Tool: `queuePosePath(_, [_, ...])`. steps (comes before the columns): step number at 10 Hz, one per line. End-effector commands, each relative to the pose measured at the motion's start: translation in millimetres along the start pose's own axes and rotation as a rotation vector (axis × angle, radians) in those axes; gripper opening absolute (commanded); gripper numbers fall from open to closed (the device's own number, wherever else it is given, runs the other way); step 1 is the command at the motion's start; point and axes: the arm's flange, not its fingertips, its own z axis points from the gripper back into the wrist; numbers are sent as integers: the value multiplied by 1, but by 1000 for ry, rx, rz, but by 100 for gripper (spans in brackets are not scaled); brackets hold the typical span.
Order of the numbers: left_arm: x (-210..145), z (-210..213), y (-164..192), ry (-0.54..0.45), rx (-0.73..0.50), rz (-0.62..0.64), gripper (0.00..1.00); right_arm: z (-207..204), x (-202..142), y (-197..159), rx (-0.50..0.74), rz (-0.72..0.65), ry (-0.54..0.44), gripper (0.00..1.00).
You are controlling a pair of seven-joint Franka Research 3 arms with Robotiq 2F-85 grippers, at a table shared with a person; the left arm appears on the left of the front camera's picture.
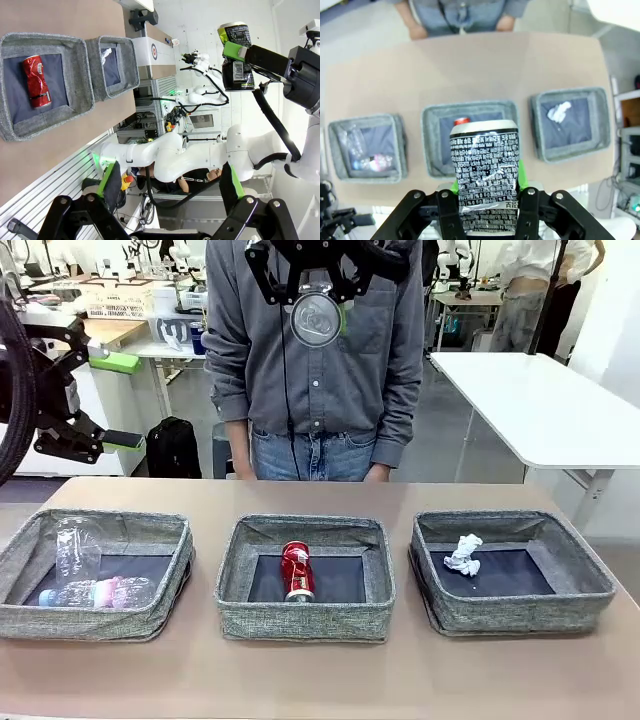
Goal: Sort the waste into the appropriate baskets.
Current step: Place the picked waste into the Fabric basket indicated by the person.
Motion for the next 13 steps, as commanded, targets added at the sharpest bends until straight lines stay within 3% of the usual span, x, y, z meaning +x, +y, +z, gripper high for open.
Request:
queuePosePath(1, [1,1,-1,-2,-23,-18,100,0,-1,-5,-3,20,-11,40])
queuePosePath(13, [1,1,-1,-2,-23,-18,100,0,-1,-5,-3,20,-11,40])
